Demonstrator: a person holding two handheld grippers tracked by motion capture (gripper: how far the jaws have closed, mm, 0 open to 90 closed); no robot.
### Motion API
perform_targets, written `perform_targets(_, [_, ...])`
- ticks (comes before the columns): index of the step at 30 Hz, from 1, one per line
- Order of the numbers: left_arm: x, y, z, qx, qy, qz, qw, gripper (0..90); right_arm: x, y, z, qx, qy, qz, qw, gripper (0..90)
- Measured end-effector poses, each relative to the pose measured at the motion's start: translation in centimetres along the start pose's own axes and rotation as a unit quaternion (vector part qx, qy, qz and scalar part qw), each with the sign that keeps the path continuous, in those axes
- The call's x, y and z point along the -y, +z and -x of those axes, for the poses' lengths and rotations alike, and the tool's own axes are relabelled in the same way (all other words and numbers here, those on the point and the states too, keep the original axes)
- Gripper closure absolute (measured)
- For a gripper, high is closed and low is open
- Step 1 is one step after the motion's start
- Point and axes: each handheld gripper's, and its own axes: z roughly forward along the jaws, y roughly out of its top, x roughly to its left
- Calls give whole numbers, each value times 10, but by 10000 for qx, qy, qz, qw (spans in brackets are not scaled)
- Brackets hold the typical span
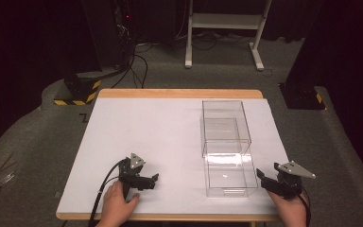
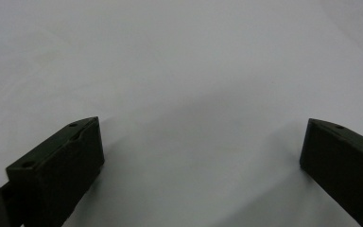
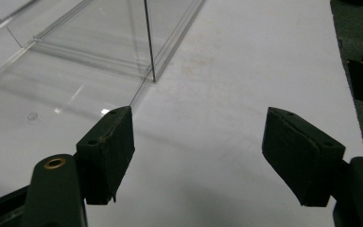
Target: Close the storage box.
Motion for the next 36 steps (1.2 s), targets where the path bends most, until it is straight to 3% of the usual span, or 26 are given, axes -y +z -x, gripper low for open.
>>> perform_targets(17, [0, 0, 0, 3, -7, 2, 10000, 6, -15, -25, -1, -56, -10, 404, 9992, 260])
perform_targets(29, [0, 0, 0, 4, -9, 2, 10000, 6, -25, -41, -14, -209, -135, 631, 9977, 259])
perform_targets(36, [0, 0, 0, 4, -10, 3, 10000, 6, -29, -48, -28, -496, -179, 771, 9956, 256])
